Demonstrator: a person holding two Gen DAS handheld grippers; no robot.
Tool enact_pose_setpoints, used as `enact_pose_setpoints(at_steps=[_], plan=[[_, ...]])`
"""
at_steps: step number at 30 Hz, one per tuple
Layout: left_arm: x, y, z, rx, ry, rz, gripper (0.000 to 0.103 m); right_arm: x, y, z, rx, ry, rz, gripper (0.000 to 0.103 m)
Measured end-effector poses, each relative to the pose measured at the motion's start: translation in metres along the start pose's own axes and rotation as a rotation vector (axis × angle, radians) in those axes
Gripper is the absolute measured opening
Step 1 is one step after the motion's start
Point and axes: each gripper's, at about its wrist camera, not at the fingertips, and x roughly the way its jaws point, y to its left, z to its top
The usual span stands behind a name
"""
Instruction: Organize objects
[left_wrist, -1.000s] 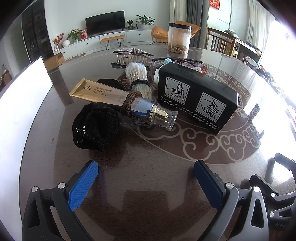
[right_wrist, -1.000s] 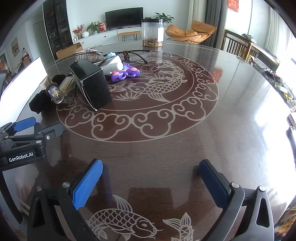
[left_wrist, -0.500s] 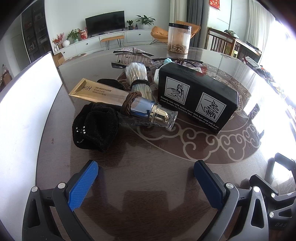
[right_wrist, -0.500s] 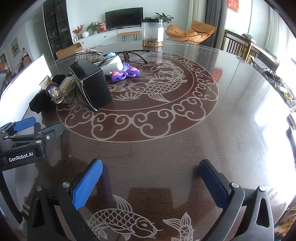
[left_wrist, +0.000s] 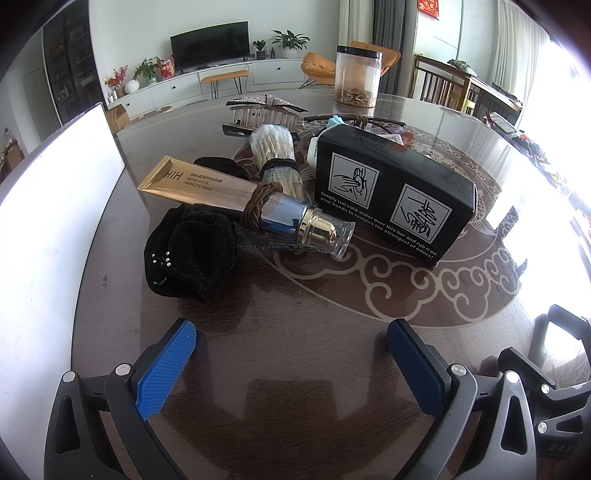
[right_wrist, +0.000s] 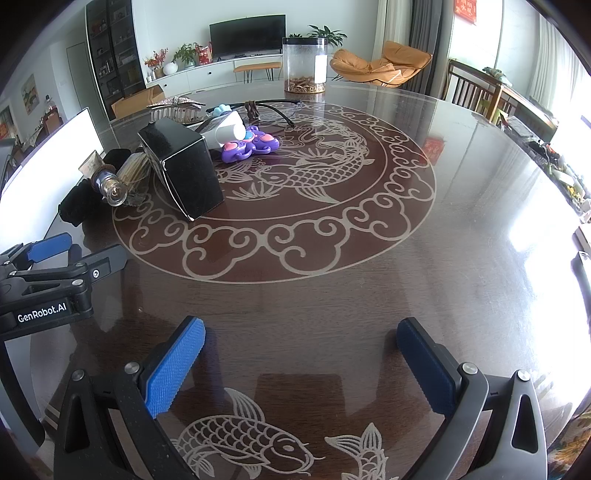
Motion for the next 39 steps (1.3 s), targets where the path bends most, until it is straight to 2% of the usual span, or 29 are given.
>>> enact_pose_setpoints(at_steps=[32, 39], plan=[[0.000, -0.001, 0.000, 0.001, 0.005, -0.002, 0.103, 0.000, 0.000, 0.000, 0.000, 0.000, 0.000, 0.103], [-0.023, 0.008, -0.026, -0.010, 0.057, 0.003, 0.103, 0.000, 0.000, 0.000, 0.000, 0.000, 0.000, 0.103]])
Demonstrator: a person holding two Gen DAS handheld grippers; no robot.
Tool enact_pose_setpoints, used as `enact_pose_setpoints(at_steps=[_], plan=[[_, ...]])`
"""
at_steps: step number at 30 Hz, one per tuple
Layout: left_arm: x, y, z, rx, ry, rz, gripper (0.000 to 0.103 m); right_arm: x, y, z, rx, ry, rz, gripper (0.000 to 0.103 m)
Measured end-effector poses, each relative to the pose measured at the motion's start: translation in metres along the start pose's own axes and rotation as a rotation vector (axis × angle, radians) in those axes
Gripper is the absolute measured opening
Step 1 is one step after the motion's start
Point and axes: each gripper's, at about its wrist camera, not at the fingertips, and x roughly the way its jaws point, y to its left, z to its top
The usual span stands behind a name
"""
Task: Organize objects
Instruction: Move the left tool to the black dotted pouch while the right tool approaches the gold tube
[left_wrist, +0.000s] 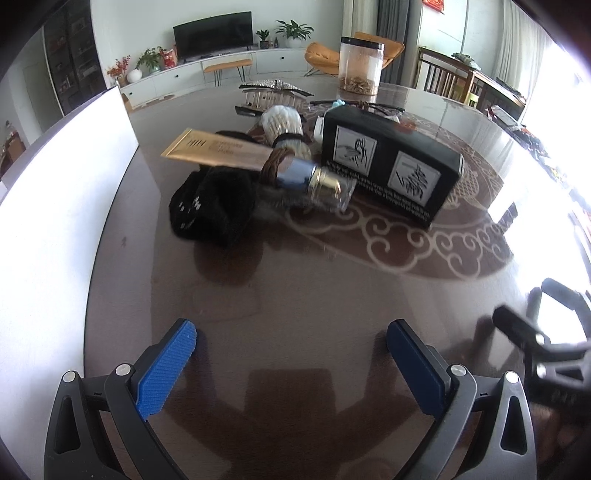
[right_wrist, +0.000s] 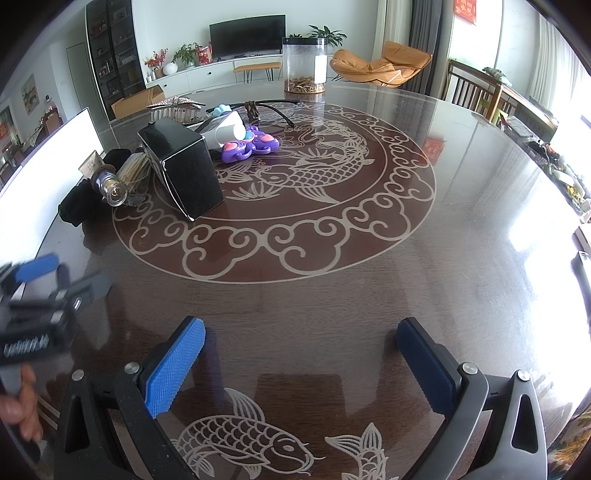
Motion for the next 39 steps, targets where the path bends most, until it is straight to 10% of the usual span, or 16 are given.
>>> enact_pose_setpoints(at_steps=[8, 23, 39], plan=[[-0.033, 0.028, 0.033, -0.131, -0.093, -0.084, 0.103, 0.000, 0.000, 0.000, 0.000, 0.000, 0.000, 0.103], [0.040, 0.050, 0.108, -0.210, -0.030, 0.079, 0.103, 0.000, 0.000, 0.000, 0.000, 0.000, 0.000, 0.103], [0.007, -0.018, 0.033, 0.104, 0.019, -0.298, 0.103, 0.000, 0.000, 0.000, 0.000, 0.000, 0.000, 0.103]])
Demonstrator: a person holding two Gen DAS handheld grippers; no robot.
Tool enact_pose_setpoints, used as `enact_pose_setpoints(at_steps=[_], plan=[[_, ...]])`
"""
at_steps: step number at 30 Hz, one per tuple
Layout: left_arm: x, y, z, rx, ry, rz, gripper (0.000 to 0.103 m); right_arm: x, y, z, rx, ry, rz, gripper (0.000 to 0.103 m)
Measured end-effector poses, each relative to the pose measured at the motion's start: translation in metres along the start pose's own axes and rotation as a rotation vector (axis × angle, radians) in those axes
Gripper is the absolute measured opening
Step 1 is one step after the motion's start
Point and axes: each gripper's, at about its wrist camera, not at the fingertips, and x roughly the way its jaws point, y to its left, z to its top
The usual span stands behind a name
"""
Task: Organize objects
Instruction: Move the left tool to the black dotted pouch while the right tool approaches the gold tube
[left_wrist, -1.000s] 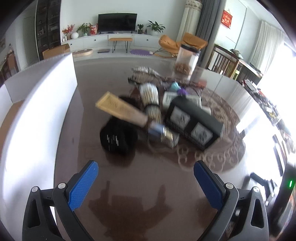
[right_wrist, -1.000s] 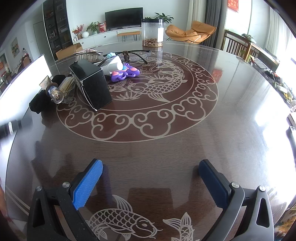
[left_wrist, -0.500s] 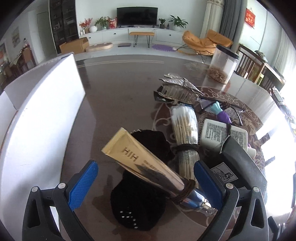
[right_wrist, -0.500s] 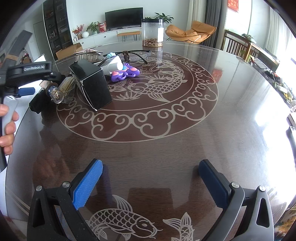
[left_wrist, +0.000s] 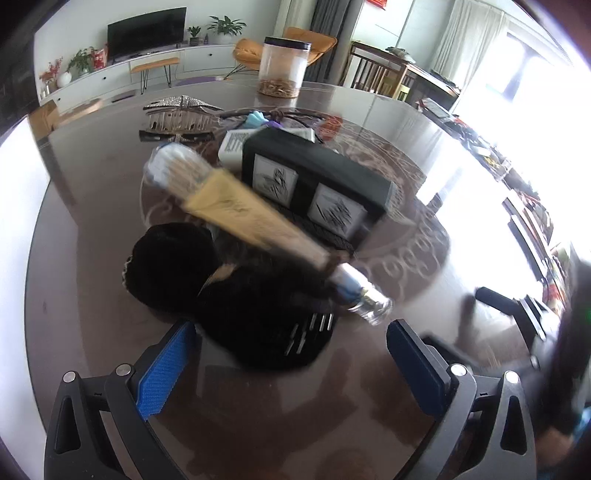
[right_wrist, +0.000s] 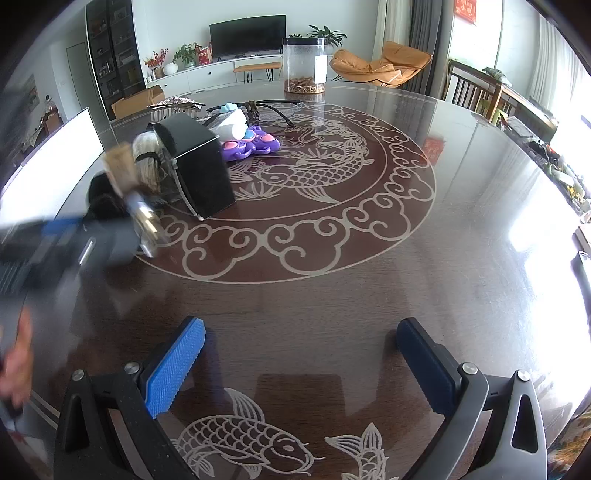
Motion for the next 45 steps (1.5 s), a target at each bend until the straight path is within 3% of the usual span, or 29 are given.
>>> enact_pose_setpoints(at_steps=[7, 11, 13, 16, 19, 21, 29, 34, 45], plan=[[-0.030, 0.032, -0.020, -0.200, -0.022, 0.032, 0.103, -0.001, 0.000, 0.000, 0.000, 0.000, 0.000, 0.103], [-0.027, 0.043, -0.010, -0.241, -0.015, 0.048, 0.103, -0.001, 0.000, 0.000, 0.000, 0.000, 0.000, 0.103], [-0.029, 0.043, -0.004, -0.285, -0.041, 0.020, 0.103, -0.001, 0.000, 0.000, 0.000, 0.000, 0.000, 0.103], [-0.028, 0.037, 0.013, -0.321, -0.078, 0.034, 0.103, -0.001, 0.000, 0.000, 0.000, 0.000, 0.001, 0.103], [-0.011, 0.034, 0.032, -0.327, -0.110, 0.083, 0.103, -0.001, 0.000, 0.000, -0.001, 0.000, 0.001, 0.103], [0.005, 0.037, 0.035, -0.339, -0.084, 0.132, 0.103, -0.001, 0.000, 0.000, -0.001, 0.000, 0.000, 0.103], [-0.006, 0.048, -0.004, -0.271, -0.034, 0.235, 0.103, -0.001, 0.000, -0.001, 0.000, -0.001, 0.002, 0.103], [-0.015, 0.063, -0.017, -0.298, -0.016, 0.243, 0.103, -0.001, -0.001, 0.000, -0.001, -0.001, 0.002, 0.103], [-0.030, 0.047, -0.019, -0.246, -0.035, 0.211, 0.103, -0.001, -0.001, 0.000, -0.001, -0.001, 0.002, 0.103]])
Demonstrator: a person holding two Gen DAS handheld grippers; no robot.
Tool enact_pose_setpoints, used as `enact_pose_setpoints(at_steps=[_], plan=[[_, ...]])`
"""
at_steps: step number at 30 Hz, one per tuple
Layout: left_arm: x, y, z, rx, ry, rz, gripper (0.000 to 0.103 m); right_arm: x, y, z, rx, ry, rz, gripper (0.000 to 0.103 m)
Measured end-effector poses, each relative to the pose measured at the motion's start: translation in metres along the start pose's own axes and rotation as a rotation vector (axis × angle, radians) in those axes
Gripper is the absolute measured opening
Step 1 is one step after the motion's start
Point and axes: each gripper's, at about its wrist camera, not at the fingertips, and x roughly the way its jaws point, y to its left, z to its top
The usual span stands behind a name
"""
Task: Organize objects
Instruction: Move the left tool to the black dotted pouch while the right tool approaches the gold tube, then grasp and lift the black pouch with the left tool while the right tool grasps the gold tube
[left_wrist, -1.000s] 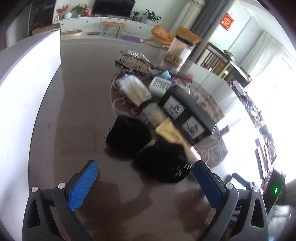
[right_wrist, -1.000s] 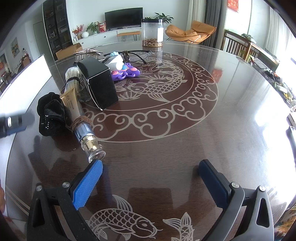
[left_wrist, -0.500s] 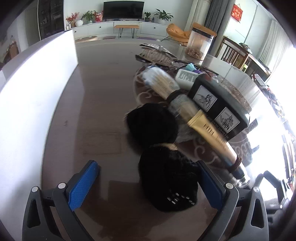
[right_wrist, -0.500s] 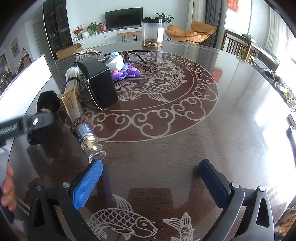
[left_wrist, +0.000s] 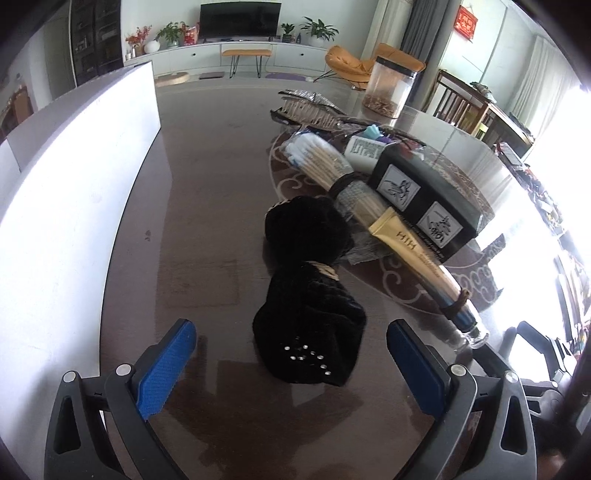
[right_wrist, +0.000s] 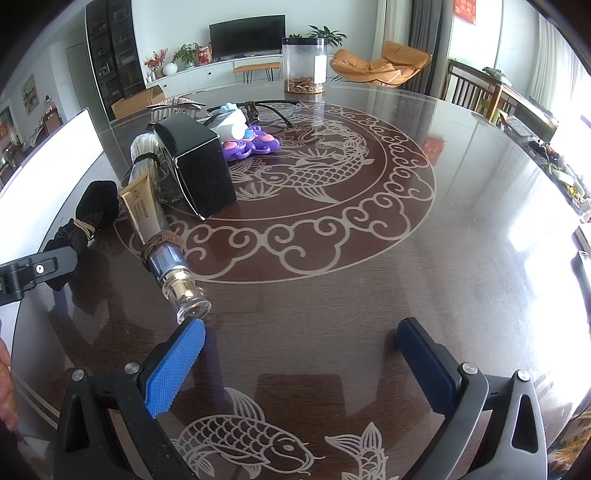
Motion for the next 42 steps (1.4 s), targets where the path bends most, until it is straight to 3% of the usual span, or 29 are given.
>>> enact_pose_setpoints(at_steps=[4, 10, 13, 18, 26, 30, 33, 34, 36, 37, 39, 42], plan=[[-0.008, 0.001, 0.002, -0.010, -0.017, -0.016, 0.103, 0.000, 0.000, 0.000, 0.000, 0.000, 0.000, 0.103], [-0.025, 0.019, 0.023, -0.132, -0.066, -0.082, 0.103, 0.000, 0.000, 0.000, 0.000, 0.000, 0.000, 0.103], [-0.020, 0.018, 0.032, -0.147, -0.067, -0.083, 0.103, 0.000, 0.000, 0.000, 0.000, 0.000, 0.000, 0.103], [0.011, 0.003, 0.038, -0.083, 0.011, -0.069, 0.103, 0.000, 0.000, 0.000, 0.000, 0.000, 0.000, 0.103], [0.060, -0.020, 0.044, 0.062, 0.053, 0.140, 0.103, 0.000, 0.000, 0.000, 0.000, 0.000, 0.000, 0.103], [0.063, -0.022, 0.046, 0.077, 0.034, 0.131, 0.103, 0.000, 0.000, 0.000, 0.000, 0.000, 0.000, 0.103], [0.063, -0.021, 0.046, 0.099, 0.072, 0.114, 0.103, 0.000, 0.000, 0.000, 0.000, 0.000, 0.004, 0.103], [0.062, -0.020, 0.046, 0.099, 0.079, 0.114, 0.100, -0.001, -0.001, 0.000, 0.000, 0.001, 0.008, 0.103], [0.045, -0.016, 0.040, 0.088, 0.006, 0.116, 0.028, -0.006, -0.007, 0.002, 0.030, 0.020, 0.077, 0.103], [0.040, -0.012, 0.035, 0.077, 0.005, 0.116, 0.029, -0.017, -0.012, 0.004, 0.076, -0.001, 0.197, 0.103], [0.032, -0.002, 0.023, 0.037, -0.018, 0.092, 0.029, -0.037, -0.008, 0.011, 0.060, -0.064, 0.319, 0.103], [0.020, 0.008, 0.007, -0.003, -0.023, 0.084, 0.028, -0.039, 0.027, 0.030, -0.153, -0.030, 0.296, 0.102]])
